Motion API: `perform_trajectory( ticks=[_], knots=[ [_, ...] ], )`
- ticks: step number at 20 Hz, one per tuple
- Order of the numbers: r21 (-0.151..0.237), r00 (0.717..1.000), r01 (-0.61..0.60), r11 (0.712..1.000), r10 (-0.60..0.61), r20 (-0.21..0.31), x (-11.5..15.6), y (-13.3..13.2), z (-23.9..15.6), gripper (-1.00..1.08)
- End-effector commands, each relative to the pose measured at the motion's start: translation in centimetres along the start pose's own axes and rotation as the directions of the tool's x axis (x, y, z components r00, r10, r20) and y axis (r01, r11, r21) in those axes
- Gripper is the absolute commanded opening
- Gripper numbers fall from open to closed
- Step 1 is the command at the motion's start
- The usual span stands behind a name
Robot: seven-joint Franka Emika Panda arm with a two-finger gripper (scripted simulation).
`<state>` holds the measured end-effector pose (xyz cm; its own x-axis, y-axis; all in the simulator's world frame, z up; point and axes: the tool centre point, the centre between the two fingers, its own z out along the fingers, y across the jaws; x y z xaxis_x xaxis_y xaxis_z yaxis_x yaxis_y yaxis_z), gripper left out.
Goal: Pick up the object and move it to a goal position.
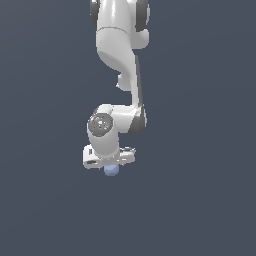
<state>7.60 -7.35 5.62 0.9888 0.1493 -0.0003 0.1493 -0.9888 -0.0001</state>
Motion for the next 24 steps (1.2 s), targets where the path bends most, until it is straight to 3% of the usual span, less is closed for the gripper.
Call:
perform_trajectory(
  ticks=[1, 7, 8, 24],
  knots=[
    [0.0, 1.0, 0.0, 1.0, 0.0, 0.0, -0.03, 0.02, 1.17, 1.0],
    [0.0, 1.0, 0.001, 1.0, -0.001, 0.0, 0.13, 0.04, 1.68, 1.0],
    [0.0, 1.0, 0.001, 1.0, -0.001, 0.0, 0.13, 0.04, 1.68, -1.0],
    [0.0, 1.0, 0.001, 1.0, -0.001, 0.0, -0.15, 0.11, 0.83, -1.0]
  ],
)
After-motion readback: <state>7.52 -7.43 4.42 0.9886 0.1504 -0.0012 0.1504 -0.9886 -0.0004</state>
